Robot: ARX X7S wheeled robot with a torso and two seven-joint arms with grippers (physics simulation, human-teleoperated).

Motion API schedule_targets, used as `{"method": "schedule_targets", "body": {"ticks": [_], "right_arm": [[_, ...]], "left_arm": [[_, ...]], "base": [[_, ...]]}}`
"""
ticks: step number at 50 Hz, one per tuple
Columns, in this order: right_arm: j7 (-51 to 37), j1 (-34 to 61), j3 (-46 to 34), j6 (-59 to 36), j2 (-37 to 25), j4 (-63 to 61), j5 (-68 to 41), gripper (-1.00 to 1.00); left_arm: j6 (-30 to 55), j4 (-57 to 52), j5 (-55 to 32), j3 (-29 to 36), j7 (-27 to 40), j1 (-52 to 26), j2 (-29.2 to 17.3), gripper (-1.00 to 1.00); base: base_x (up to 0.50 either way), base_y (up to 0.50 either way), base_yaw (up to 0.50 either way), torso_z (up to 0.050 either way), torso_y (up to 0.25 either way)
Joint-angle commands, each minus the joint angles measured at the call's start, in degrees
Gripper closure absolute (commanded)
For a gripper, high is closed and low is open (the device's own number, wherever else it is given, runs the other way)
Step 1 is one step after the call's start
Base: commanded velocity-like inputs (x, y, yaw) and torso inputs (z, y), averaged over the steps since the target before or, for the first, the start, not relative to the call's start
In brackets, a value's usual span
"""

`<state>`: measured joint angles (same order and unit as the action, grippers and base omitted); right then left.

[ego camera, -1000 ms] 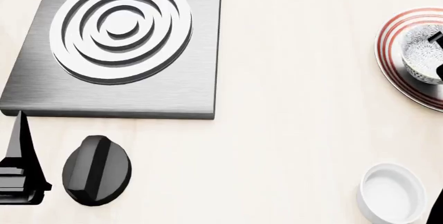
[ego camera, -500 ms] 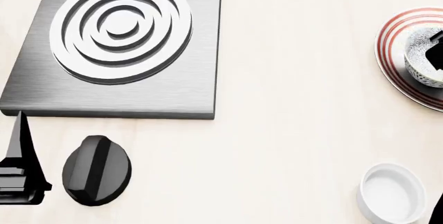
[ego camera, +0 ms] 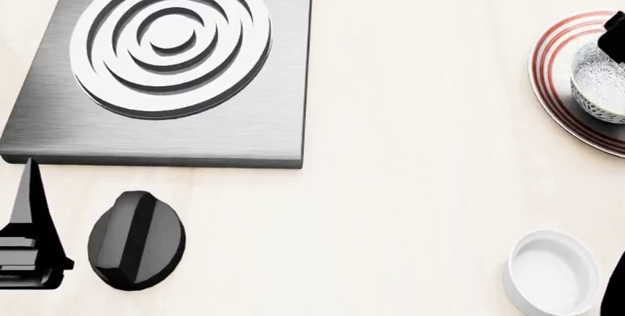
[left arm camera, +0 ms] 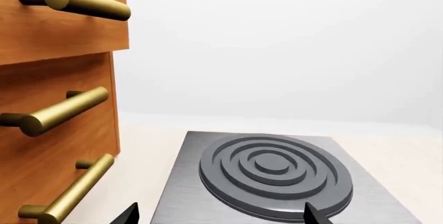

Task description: Pick the akita bowl next to the ramekin and place it on the plate.

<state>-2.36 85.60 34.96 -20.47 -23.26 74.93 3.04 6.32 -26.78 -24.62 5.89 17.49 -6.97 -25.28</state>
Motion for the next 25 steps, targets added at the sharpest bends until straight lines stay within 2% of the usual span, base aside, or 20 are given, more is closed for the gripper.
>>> {"method": "schedule_targets", "body": {"ticks": [1, 6, 14, 25], "right_arm": [[1.9, 1.7, -4.9, 1.9, 1.6, -2.9, 1.8, -1.0], [3.5, -5.8, -4.5, -7.3, 5.7, -21.5, 1.6, -1.0], [6.4, -16.2, -5.3, -12.7, 10.0, -40.2, 2.0, -1.0], [8.7, -30.4, -7.4, -10.3, 14.6, -59.0, 3.1, -1.0]], "left_arm": [[-0.1, 0.3, -0.1, 0.2, 0.0, -0.1, 0.0, -1.0], [0.2, 0.1, -0.5, 0.1, 0.3, -0.3, 0.0, -1.0], [0.7, 0.6, -1.0, -0.4, 1.1, -1.0, 0.3, -1.0], [1.4, 0.7, -1.0, -0.2, 2.2, -1.6, 0.9, -1.0]], "base": [[0.0, 0.0, 0.0, 0.0, 0.0], [0.0, 0.0, 0.0, 0.0, 0.0], [0.0, 0.0, 0.0, 0.0, 0.0], [0.0, 0.0, 0.0, 0.0, 0.0]]}}
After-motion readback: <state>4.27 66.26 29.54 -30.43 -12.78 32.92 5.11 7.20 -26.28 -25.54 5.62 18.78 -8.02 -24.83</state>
